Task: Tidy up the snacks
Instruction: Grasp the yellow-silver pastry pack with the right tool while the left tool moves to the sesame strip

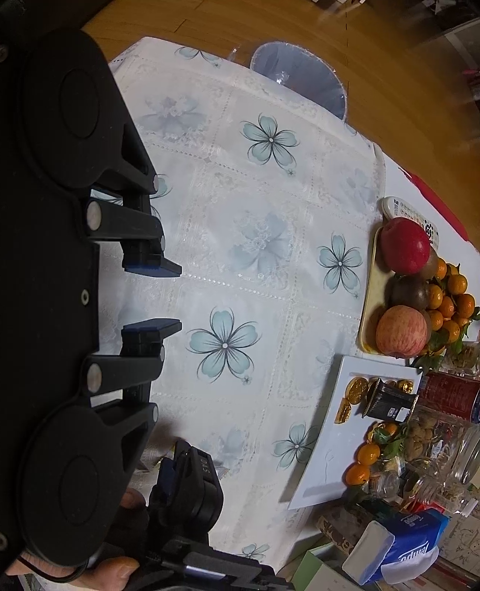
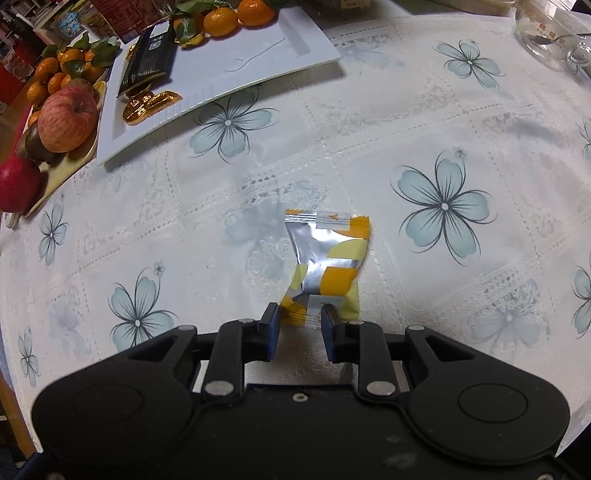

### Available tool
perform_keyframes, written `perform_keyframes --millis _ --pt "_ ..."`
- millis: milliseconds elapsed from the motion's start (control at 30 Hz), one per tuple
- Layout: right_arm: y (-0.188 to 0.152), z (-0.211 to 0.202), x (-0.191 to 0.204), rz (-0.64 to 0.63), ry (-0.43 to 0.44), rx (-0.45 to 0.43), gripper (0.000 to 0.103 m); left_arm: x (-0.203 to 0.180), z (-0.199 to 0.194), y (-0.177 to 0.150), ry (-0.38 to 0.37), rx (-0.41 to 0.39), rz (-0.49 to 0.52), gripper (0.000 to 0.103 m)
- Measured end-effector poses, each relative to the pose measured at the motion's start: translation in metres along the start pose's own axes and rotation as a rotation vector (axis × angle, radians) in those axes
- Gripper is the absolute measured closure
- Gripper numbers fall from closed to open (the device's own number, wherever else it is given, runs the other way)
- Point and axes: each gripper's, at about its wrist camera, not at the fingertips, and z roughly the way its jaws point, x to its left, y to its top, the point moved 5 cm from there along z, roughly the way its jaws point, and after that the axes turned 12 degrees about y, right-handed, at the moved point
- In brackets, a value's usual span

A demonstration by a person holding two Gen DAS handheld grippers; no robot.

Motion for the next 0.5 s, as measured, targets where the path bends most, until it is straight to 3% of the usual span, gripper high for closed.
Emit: perform_keyframes --millis 33,133,167,333,433,500 --pt "0.001 0.002 0.001 -0.010 -0.005 0.007 0.078 0.000 0.001 0.000 0.003 0.002 -0.003 0.069" --pt "0.004 0.002 -0.001 -0.038 -0.029 0.024 0.101 0.000 0.003 0.000 0.004 0.012 -0.007 0.069" --pt "0.006 0.002 -0.003 -0.043 -0.018 0.032 0.102 0.000 0.004 0.000 0.002 0.016 -0.007 0.069" --pt "0.013 -0.012 -0.020 -0.014 0.018 0.013 0.100 -0.004 0.007 -0.002 -0.005 0.033 0.000 0.069" --pt "0.018 -0.023 -0.031 0.014 0.013 -0.022 0.085 -0.007 0.007 -0.002 -0.002 0.035 0.004 0.069" --pt "0.020 -0.026 -0.037 0.048 0.017 -0.025 0.080 -0.007 0.008 -0.002 -0.001 0.037 0.005 0.069"
